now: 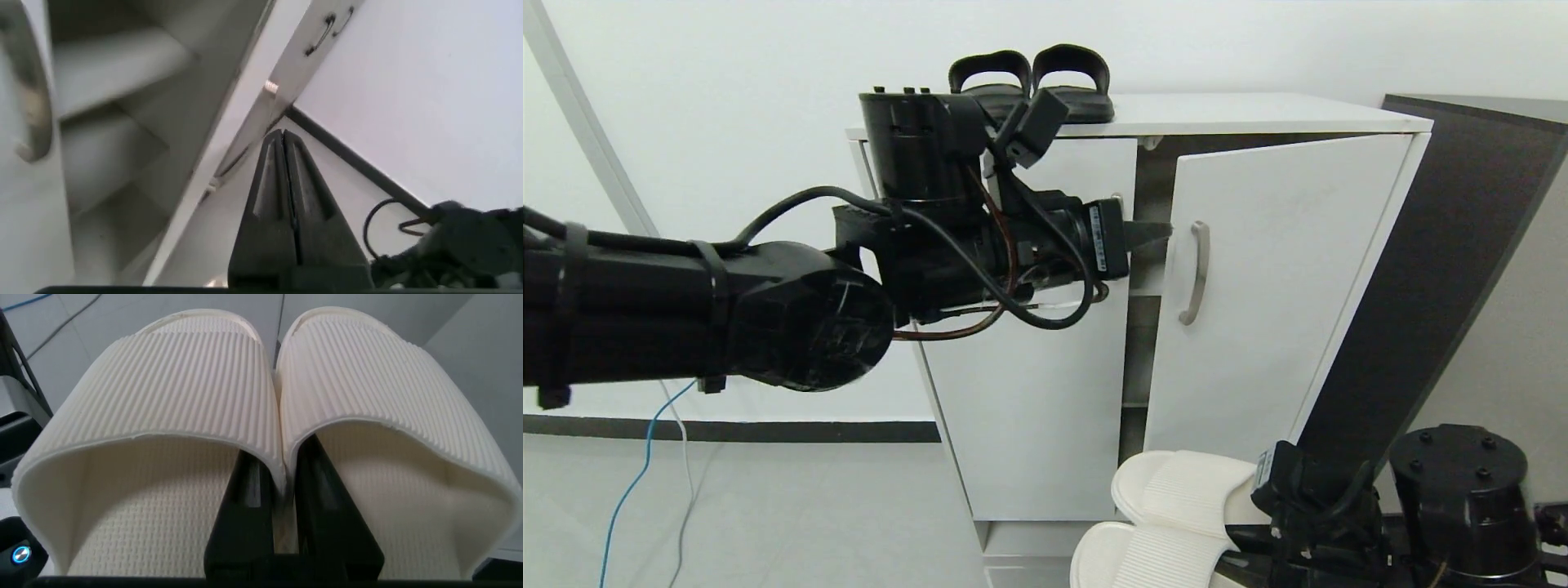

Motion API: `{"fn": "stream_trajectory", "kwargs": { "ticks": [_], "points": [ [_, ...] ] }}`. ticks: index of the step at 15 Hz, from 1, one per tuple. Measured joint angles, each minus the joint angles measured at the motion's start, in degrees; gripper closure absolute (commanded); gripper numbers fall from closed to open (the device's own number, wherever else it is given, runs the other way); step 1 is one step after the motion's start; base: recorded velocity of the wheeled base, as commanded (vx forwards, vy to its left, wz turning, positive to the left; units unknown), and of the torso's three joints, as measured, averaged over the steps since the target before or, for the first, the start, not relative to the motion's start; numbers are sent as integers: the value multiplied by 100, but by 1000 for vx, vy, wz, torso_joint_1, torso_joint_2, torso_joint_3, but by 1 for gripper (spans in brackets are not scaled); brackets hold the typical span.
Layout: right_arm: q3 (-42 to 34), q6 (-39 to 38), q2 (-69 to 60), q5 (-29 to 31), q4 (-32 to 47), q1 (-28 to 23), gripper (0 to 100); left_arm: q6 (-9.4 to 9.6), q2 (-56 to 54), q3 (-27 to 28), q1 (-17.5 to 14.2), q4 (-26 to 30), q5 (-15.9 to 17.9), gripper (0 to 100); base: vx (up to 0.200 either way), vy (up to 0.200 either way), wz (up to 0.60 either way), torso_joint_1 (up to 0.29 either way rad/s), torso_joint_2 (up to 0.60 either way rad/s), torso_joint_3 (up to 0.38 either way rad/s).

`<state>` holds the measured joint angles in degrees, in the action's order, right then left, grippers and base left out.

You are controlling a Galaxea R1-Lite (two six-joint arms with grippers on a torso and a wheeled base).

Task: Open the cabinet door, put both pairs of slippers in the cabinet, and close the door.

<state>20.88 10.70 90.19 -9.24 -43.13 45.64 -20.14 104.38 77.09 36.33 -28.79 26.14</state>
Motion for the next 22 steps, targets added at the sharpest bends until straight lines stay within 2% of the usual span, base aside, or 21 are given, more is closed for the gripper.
{"fn": "stream_trajectory", "kwargs": {
  "ticks": [2,4,8,11,14,18,20,22],
  "points": [
    [0,10,-2,2,2,16,100,-176,39,9,-61,-334,-15,100,0,0,0,0,0,0],
    [-11,10,-9,5,0,35,100,-263,216,144,-108,-533,-26,100,0,0,0,0,0,0],
    [-33,10,-9,2,0,48,100,-354,866,901,-188,-556,-44,100,0,0,0,0,0,0],
    [-46,10,-11,2,0,63,100,-356,1182,1150,-171,-555,-46,100,-200,0,0,1,2,2],
    [-60,10,-13,5,0,79,100,-323,1178,924,-50,-588,-49,100,-200,0,0,7,2,-1],
    [-63,10,-16,0,2,94,100,-105,898,485,308,-602,-39,100,-200,0,0,-1,1,7],
    [-63,10,-16,5,0,91,100,-79,828,450,344,-624,-38,100,-200,0,0,-2,5,0],
    [-66,10,-16,0,-2,94,100,-74,797,411,352,-779,-52,100,0,0,0,0,0,0]
  ]
}}
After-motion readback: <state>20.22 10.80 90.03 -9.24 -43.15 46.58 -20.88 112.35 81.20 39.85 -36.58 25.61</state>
